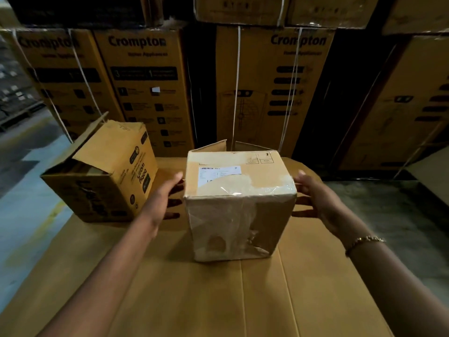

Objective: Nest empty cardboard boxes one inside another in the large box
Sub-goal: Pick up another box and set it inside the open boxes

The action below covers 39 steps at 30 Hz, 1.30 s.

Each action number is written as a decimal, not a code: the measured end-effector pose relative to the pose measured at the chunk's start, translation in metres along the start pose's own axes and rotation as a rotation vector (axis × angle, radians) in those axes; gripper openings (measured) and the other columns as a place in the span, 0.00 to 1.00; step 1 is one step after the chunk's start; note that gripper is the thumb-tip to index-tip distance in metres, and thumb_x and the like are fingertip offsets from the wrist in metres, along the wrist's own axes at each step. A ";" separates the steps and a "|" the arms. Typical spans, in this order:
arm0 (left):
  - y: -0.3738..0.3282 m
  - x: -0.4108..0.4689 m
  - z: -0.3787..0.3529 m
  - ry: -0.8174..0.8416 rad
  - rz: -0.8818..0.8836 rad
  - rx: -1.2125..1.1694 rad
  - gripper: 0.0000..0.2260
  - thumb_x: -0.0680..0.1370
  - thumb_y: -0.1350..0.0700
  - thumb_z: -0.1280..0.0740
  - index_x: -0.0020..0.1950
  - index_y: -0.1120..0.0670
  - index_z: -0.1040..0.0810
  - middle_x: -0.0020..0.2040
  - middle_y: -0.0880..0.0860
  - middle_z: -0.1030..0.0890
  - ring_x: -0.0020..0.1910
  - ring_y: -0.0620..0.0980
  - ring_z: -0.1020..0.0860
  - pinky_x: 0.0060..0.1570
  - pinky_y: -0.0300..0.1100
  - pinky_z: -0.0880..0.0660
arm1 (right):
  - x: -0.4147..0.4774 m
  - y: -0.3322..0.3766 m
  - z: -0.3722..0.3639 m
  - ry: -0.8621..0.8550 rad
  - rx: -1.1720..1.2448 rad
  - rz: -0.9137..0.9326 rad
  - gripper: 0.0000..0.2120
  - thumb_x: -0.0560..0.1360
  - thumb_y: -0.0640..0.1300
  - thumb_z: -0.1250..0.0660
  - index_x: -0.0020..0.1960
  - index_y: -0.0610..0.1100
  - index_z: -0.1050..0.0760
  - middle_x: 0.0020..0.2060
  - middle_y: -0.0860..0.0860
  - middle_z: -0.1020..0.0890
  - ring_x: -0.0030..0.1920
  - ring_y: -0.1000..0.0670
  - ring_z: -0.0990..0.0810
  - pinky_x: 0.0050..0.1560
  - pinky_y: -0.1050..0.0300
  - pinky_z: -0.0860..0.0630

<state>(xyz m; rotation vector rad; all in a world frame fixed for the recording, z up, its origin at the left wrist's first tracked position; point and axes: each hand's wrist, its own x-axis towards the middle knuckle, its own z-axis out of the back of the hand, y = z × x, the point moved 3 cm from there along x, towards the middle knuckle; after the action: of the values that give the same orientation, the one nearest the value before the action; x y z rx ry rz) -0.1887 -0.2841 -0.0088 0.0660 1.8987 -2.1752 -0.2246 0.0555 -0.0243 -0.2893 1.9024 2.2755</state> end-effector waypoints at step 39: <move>0.121 0.013 -0.058 0.137 0.212 -0.075 0.27 0.71 0.42 0.25 0.65 0.50 0.28 0.55 0.46 0.20 0.50 0.43 0.22 0.45 0.38 0.27 | -0.021 -0.103 -0.063 -0.069 0.170 -0.274 0.24 0.75 0.56 0.29 0.65 0.54 0.35 0.53 0.54 0.22 0.51 0.49 0.20 0.40 0.56 0.20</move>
<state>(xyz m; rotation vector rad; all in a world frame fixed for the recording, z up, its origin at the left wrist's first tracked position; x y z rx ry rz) -0.1821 -0.2439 -0.1375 0.3935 1.9443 -2.0028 -0.1757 0.0121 -0.1282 -0.4141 1.8761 1.9130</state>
